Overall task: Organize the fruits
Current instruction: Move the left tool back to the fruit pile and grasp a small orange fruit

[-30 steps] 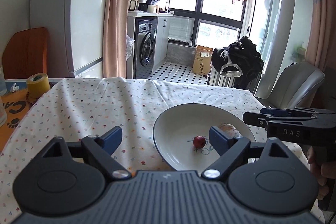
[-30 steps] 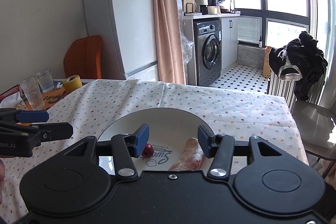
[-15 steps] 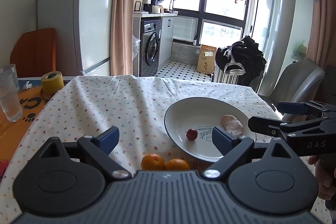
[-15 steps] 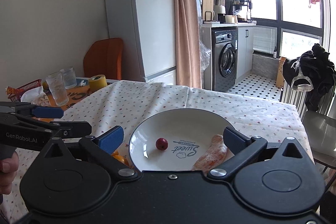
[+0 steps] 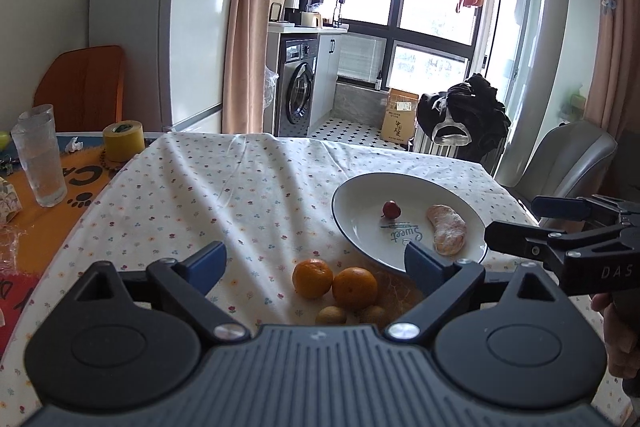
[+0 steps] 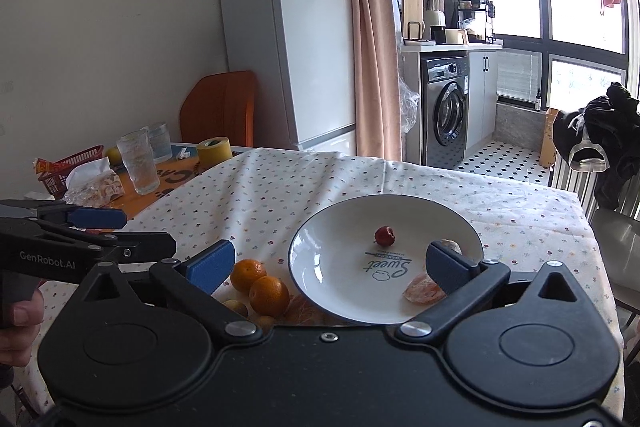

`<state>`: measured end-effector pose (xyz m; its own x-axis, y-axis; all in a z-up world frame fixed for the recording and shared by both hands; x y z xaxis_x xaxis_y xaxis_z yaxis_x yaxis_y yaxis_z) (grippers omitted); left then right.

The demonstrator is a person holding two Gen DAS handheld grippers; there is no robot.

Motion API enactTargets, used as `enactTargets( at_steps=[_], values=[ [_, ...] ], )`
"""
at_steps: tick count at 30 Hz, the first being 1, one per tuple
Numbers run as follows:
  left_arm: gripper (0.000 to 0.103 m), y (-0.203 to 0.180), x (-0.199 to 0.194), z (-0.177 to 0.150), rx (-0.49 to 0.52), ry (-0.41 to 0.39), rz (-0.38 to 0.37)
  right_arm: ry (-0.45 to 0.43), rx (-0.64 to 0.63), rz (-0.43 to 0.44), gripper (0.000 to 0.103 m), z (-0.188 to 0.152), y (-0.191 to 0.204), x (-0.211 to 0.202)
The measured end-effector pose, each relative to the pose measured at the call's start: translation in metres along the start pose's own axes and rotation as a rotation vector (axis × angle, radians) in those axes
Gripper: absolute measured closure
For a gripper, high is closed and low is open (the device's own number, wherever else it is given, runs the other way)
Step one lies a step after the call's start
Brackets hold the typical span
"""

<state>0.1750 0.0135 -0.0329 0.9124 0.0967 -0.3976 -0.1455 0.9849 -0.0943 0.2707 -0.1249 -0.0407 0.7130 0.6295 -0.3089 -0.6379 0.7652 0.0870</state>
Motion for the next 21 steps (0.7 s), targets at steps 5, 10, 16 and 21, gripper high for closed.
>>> enactTargets(
  at_steps=[5, 10, 16, 21],
  values=[
    [0.008, 0.008, -0.007, -0.013, -0.002, 0.014, 0.008, 0.016, 0.006, 0.008, 0.0, -0.009, 0.008, -0.002],
    [0.008, 0.015, -0.01, -0.025, -0.01, 0.037, 0.009, 0.037, 0.0, 0.008, 0.0, -0.019, 0.015, -0.004],
    [0.008, 0.021, -0.011, -0.042, -0.026, 0.066, 0.007, 0.057, 0.011, 0.017, 0.0, -0.028, 0.019, -0.004],
    [0.008, 0.023, -0.014, -0.049, -0.045, 0.07, -0.004, 0.073, 0.029, 0.02, 0.0, -0.035, 0.021, -0.004]
  ],
)
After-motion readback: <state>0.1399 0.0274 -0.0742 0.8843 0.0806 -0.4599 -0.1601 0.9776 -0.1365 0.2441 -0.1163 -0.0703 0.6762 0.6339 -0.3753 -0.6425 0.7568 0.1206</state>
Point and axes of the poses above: each gripper's, at about its wrist camera, not at the fingertips, and x roughly the way its jaws point, y to its left, z to its top, the point moved 8 cm from there along x, roughly the way its jaws point, and after that the axes turned 7 degrees about -y, right-handed, at the moved point
